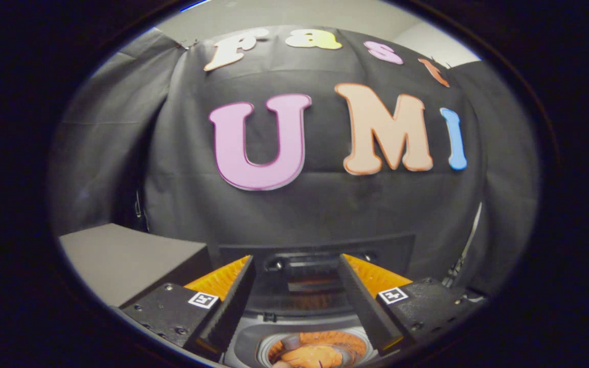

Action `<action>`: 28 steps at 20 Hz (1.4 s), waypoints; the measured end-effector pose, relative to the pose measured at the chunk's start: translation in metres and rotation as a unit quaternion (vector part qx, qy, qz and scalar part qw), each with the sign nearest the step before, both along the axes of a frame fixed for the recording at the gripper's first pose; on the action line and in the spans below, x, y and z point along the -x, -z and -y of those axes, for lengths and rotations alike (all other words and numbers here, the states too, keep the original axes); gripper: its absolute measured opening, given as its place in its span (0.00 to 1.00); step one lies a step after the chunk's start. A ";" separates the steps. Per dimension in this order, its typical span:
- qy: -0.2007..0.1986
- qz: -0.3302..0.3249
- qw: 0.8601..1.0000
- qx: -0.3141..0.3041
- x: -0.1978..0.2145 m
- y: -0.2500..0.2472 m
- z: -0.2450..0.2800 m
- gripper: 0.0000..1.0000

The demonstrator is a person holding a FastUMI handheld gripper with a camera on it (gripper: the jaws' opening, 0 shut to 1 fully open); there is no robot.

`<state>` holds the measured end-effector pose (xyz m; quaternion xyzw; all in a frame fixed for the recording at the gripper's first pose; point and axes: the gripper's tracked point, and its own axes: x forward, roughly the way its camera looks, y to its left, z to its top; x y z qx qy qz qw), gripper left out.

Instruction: Put the clothes into the washing machine and then close the washing machine lid.

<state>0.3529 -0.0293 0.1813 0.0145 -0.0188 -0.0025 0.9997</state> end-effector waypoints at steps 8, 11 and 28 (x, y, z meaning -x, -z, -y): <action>0.009 -0.004 0.998 0.064 -0.085 -0.018 -0.007 0.97; 0.045 -0.014 0.997 0.057 -0.109 -0.013 0.018 0.97; 0.024 -0.060 0.998 0.001 -0.140 0.029 0.046 0.99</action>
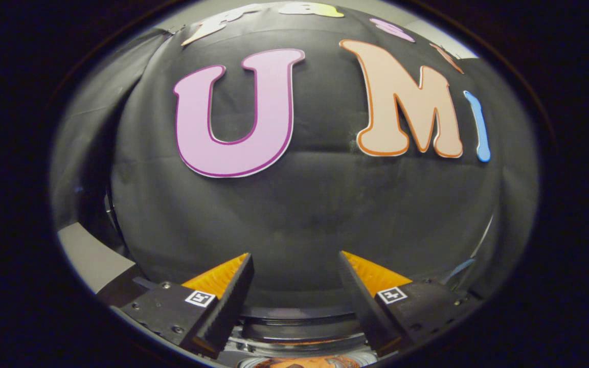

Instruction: Put the clothes into the washing machine and then close the washing machine lid.

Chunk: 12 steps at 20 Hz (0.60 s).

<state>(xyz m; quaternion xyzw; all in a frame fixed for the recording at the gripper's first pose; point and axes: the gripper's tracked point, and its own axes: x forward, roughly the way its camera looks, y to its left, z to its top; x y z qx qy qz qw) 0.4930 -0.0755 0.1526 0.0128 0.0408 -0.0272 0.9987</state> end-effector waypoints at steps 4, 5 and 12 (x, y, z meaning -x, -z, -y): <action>0.013 0.014 1.000 0.003 0.005 -0.007 0.001 0.98; 0.016 0.019 1.000 0.003 0.004 -0.008 0.001 0.98; 0.017 0.000 1.000 0.001 0.005 -0.005 0.001 0.97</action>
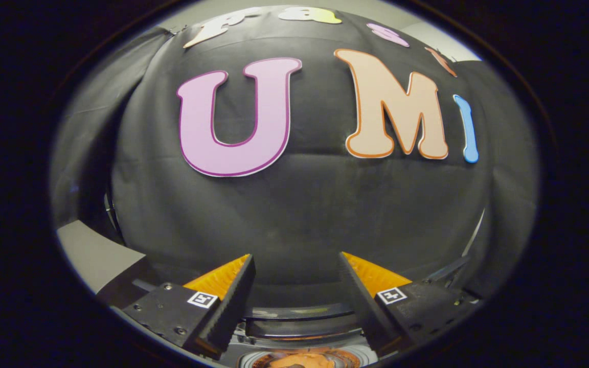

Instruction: Put the clothes into the washing machine and then close the washing machine lid.

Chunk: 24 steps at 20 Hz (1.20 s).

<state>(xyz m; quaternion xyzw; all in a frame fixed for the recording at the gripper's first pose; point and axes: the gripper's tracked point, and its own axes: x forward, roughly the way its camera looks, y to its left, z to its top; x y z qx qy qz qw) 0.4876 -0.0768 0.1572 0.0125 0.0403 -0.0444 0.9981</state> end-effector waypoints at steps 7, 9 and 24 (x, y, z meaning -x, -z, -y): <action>0.007 -0.007 1.000 0.000 0.001 -0.006 0.001 0.98; 0.008 -0.008 1.000 0.001 0.002 -0.007 0.002 0.98; 0.021 0.000 1.000 0.001 0.000 -0.003 0.001 0.97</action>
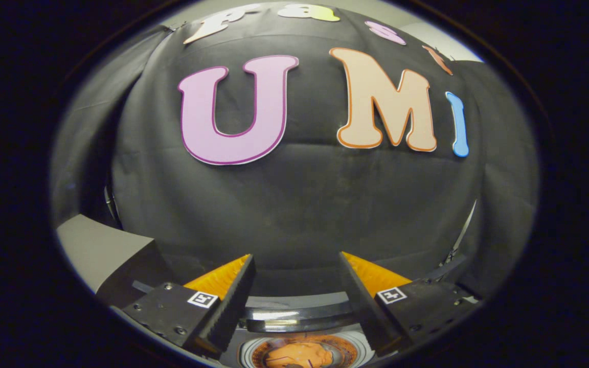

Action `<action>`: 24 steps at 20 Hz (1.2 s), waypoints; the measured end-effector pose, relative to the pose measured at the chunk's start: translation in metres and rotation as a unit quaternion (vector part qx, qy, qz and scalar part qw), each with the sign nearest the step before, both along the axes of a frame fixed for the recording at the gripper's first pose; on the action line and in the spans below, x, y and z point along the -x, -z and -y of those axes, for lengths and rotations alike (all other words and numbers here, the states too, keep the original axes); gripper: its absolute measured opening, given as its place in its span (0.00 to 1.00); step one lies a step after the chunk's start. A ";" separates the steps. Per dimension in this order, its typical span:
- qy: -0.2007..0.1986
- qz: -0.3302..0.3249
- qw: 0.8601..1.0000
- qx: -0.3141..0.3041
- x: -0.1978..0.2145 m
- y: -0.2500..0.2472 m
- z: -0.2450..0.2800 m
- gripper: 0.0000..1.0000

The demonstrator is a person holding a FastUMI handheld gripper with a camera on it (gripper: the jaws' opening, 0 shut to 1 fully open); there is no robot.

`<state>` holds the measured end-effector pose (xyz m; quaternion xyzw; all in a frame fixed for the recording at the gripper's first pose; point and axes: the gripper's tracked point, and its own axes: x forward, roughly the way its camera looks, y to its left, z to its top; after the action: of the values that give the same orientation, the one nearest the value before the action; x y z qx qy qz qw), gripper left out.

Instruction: Put the clothes into the washing machine and then close the washing machine lid.

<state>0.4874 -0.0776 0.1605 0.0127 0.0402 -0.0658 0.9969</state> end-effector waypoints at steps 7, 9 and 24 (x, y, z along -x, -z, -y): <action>0.005 0.007 1.000 0.000 0.001 0.000 0.000 0.97; 0.005 0.009 1.000 0.000 0.002 -0.001 0.000 0.97; 0.008 0.011 1.000 -0.006 0.000 0.003 0.000 0.97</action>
<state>0.4873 -0.0772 0.1570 0.0198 0.0295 -0.0738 0.9966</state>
